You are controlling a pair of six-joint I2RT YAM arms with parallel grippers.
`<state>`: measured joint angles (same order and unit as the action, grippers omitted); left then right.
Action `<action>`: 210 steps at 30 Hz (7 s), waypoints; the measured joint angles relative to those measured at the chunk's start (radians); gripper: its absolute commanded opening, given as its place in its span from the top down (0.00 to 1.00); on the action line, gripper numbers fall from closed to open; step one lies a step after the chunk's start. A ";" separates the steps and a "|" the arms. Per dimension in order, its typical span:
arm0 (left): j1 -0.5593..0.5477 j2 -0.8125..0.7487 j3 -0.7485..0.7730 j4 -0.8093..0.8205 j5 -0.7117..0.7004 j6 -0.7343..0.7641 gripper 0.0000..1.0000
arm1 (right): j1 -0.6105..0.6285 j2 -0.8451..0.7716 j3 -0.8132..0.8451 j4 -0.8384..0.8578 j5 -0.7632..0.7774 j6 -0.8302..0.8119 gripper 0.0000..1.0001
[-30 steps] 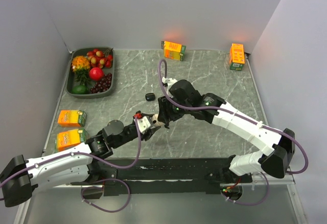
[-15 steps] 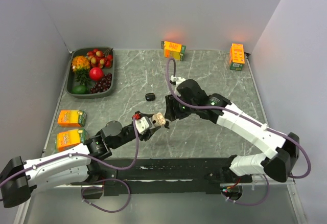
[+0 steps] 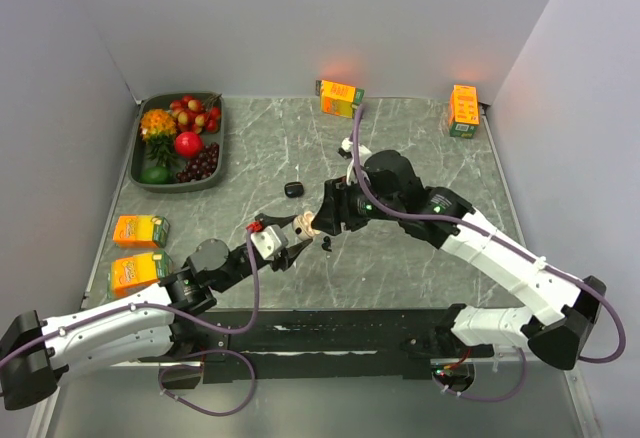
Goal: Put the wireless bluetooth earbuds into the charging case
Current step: Open the charging case, then adjust the charging case.
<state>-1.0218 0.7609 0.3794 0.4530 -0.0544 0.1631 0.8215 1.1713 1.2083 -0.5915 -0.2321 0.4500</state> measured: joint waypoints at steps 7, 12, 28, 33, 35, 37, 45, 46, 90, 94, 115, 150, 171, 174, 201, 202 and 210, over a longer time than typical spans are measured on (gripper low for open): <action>0.000 -0.005 0.000 0.008 0.003 -0.004 0.99 | -0.010 0.045 -0.001 0.047 -0.068 0.031 0.38; 0.000 -0.016 0.000 0.018 0.006 -0.019 0.99 | -0.039 0.072 -0.009 0.080 -0.109 0.051 0.43; -0.001 -0.020 -0.014 0.046 0.029 -0.068 0.58 | -0.089 0.056 -0.103 0.196 -0.239 0.084 1.00; -0.005 -0.040 -0.014 0.050 0.023 -0.076 0.04 | -0.097 0.027 -0.103 0.191 -0.256 0.065 1.00; -0.004 -0.054 -0.013 0.040 0.017 -0.079 0.04 | -0.107 0.007 -0.103 0.183 -0.269 0.047 1.00; -0.004 -0.073 -0.013 0.024 0.008 -0.081 0.04 | -0.119 -0.012 -0.103 0.174 -0.278 0.024 1.00; -0.005 -0.143 0.041 -0.117 -0.015 -0.175 0.04 | -0.123 -0.026 -0.003 0.033 -0.270 -0.179 1.00; -0.004 -0.150 0.054 -0.138 -0.016 -0.193 0.04 | -0.118 -0.029 0.012 0.019 -0.259 -0.220 1.00; 0.207 0.082 0.198 -0.098 0.753 -0.415 0.12 | -0.034 -0.026 0.034 -0.090 -0.495 -0.693 1.00; 0.207 0.079 0.190 -0.106 0.765 -0.410 0.13 | -0.034 -0.014 0.037 -0.085 -0.523 -0.683 1.00; 0.207 0.074 0.180 -0.135 0.803 -0.386 0.58 | -0.016 0.039 0.072 -0.082 -0.563 -0.674 1.00; 0.207 0.072 0.180 -0.171 0.818 -0.389 0.99 | 0.006 0.061 0.101 -0.082 -0.523 -0.684 1.00; 0.207 -0.031 0.040 -0.013 0.586 -0.367 0.99 | -0.011 -0.003 0.101 0.029 -0.464 -0.533 0.01; 0.207 -0.051 -0.032 0.066 0.506 -0.356 0.99 | -0.091 -0.087 0.040 0.147 -0.387 -0.407 0.01; 0.184 0.040 0.187 -0.109 -0.002 -0.705 0.99 | -0.243 -0.250 -0.282 0.249 0.046 -0.027 0.21; 0.184 0.026 0.163 -0.090 0.018 -0.703 0.99 | -0.243 -0.251 -0.284 0.249 0.048 -0.027 0.21; 0.178 -0.044 0.000 0.116 0.115 -0.632 0.99 | -0.245 -0.242 -0.285 0.248 0.074 -0.025 0.13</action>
<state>-0.8436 0.7170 0.3790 0.5694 0.0605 -0.4694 0.5766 0.9291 0.9237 -0.3439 -0.1581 0.4252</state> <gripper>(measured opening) 0.300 0.891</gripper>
